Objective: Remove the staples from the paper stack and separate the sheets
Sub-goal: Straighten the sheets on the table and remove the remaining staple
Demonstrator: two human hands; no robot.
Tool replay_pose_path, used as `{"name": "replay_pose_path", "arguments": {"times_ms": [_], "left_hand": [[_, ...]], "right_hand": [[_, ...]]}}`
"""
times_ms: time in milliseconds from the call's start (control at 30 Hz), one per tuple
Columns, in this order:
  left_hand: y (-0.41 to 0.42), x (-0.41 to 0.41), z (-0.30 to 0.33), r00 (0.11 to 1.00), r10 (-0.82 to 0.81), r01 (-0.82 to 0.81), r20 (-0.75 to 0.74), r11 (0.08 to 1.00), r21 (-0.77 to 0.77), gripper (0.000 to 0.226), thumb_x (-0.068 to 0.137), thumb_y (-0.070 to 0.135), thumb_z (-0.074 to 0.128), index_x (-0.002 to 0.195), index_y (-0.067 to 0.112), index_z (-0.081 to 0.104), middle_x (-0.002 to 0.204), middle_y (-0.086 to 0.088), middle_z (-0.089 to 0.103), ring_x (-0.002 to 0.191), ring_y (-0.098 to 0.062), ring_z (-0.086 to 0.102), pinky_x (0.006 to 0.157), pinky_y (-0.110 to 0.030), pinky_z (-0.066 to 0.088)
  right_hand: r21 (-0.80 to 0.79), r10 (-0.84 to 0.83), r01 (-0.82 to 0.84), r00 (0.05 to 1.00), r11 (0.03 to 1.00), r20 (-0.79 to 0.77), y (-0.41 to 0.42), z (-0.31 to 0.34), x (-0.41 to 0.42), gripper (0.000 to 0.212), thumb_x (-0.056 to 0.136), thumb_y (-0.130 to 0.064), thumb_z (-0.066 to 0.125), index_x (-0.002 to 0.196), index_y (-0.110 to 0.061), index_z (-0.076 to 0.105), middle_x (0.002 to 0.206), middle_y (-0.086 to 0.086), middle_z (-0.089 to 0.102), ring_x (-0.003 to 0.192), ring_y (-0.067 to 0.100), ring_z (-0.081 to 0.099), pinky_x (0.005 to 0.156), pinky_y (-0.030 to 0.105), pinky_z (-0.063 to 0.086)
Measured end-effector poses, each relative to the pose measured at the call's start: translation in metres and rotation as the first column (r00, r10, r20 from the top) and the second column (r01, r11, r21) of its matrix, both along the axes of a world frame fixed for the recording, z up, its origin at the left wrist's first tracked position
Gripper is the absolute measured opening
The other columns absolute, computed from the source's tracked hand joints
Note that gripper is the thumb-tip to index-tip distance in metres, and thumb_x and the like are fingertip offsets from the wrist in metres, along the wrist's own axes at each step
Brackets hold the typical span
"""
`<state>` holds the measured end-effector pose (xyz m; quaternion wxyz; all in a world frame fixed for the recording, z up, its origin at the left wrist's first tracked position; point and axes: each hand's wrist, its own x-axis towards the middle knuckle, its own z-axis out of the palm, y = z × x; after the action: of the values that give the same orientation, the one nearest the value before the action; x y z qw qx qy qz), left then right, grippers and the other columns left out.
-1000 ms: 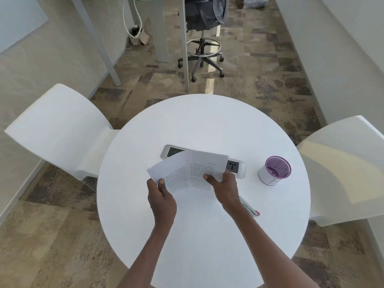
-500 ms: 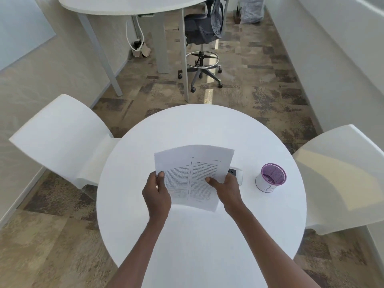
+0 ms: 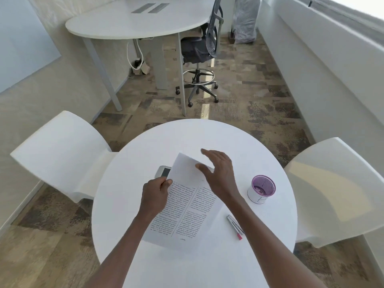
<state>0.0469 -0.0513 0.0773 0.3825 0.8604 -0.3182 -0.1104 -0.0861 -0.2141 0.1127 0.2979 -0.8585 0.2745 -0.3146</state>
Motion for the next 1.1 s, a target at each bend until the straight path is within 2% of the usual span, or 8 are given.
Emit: {"name": "replay_pose_path", "arguments": {"times_ms": [133, 233, 300, 433, 567, 700, 967, 1100], "left_hand": [[-0.007, -0.002, 0.012, 0.995, -0.099, 0.099, -0.020, 0.994, 0.035, 0.036, 0.098, 0.022, 0.059, 0.068, 0.003, 0.060, 0.055, -0.005, 0.058, 0.050, -0.017, 0.046, 0.049, -0.027, 0.031], [-0.008, -0.001, 0.018, 0.988, -0.123, 0.130, -0.093, 0.989, 0.069, 0.037, 0.097, 0.023, 0.059, 0.069, -0.002, 0.058, 0.053, 0.000, 0.046, 0.049, -0.011, 0.037, 0.049, -0.028, 0.027], [-0.006, -0.003, 0.023, 0.975, -0.145, 0.159, -0.170, 0.984, 0.075, 0.034, 0.098, 0.024, 0.058, 0.069, 0.005, 0.062, 0.054, 0.006, 0.047, 0.048, -0.005, 0.038, 0.050, -0.025, 0.028], [-0.011, -0.013, 0.035, 0.938, -0.158, 0.150, -0.310, 0.987, -0.050, 0.021, 0.097, 0.026, 0.059, 0.091, 0.014, 0.075, 0.083, -0.009, 0.075, 0.072, -0.022, 0.066, 0.067, -0.029, 0.043], [-0.028, -0.029, 0.038, 0.938, 0.004, -0.095, -0.346, 0.964, -0.247, 0.020, 0.092, 0.022, 0.069, 0.109, 0.014, 0.076, 0.094, 0.006, 0.076, 0.087, -0.002, 0.071, 0.067, -0.006, 0.046], [-0.039, -0.036, 0.032, 0.948, 0.076, -0.179, -0.310, 0.931, -0.317, 0.023, 0.088, 0.018, 0.073, 0.110, 0.011, 0.075, 0.091, 0.020, 0.071, 0.084, 0.019, 0.064, 0.073, 0.000, 0.047], [-0.046, -0.035, 0.020, 0.973, 0.171, -0.209, -0.154, 0.936, -0.282, 0.018, 0.087, 0.017, 0.075, 0.102, 0.008, 0.078, 0.081, 0.021, 0.068, 0.075, 0.024, 0.060, 0.070, 0.005, 0.041], [-0.045, -0.034, 0.012, 0.979, 0.179, -0.198, -0.093, 0.940, -0.276, 0.015, 0.087, 0.014, 0.074, 0.099, 0.007, 0.079, 0.075, 0.017, 0.069, 0.062, 0.019, 0.059, 0.064, 0.000, 0.042]], "right_hand": [[0.203, 0.105, -0.094, 0.994, 0.975, -0.040, -0.006, 0.008, 0.010, 0.031, 0.091, -0.024, 0.070, 0.120, -0.013, 0.073, 0.122, 0.000, 0.074, 0.109, 0.014, 0.066, 0.101, 0.036, 0.049], [0.405, 0.070, -0.075, 0.997, 0.911, 0.028, -0.009, 0.005, 0.010, 0.021, 0.088, -0.015, 0.073, 0.108, -0.013, 0.078, 0.092, -0.023, 0.075, 0.078, -0.009, 0.064, 0.077, 0.017, 0.051], [0.479, 0.044, -0.065, 0.998, 0.875, 0.055, -0.013, 0.001, 0.008, 0.016, 0.086, -0.010, 0.074, 0.100, -0.015, 0.080, 0.075, -0.033, 0.070, 0.068, -0.011, 0.061, 0.065, 0.008, 0.047], [0.583, 0.012, -0.077, 0.993, 0.809, 0.114, -0.016, -0.002, 0.005, 0.014, 0.084, -0.009, 0.077, 0.094, -0.018, 0.082, 0.075, -0.023, 0.074, 0.066, -0.007, 0.064, 0.065, 0.013, 0.052], [0.680, -0.008, -0.103, 0.987, 0.726, 0.158, -0.013, -0.008, 0.004, 0.015, 0.083, -0.009, 0.078, 0.096, -0.017, 0.082, 0.089, -0.008, 0.080, 0.076, 0.004, 0.072, 0.072, 0.022, 0.056], [0.711, -0.035, -0.108, 0.982, 0.695, 0.183, -0.013, -0.014, 0.002, 0.018, 0.083, -0.009, 0.078, 0.101, -0.013, 0.081, 0.092, -0.007, 0.079, 0.078, -0.001, 0.073, 0.072, 0.015, 0.053], [0.709, -0.048, -0.077, 0.987, 0.701, 0.154, -0.025, -0.024, -0.004, 0.019, 0.083, -0.010, 0.079, 0.102, -0.012, 0.080, 0.097, -0.001, 0.079, 0.083, 0.002, 0.071, 0.075, 0.012, 0.053], [0.690, -0.159, 0.066, 0.985, 0.720, 0.071, -0.047, -0.046, -0.026, 0.016, 0.084, -0.008, 0.076, 0.099, -0.011, 0.080, 0.085, -0.007, 0.075, 0.064, -0.005, 0.064, 0.057, 0.008, 0.046]]}}
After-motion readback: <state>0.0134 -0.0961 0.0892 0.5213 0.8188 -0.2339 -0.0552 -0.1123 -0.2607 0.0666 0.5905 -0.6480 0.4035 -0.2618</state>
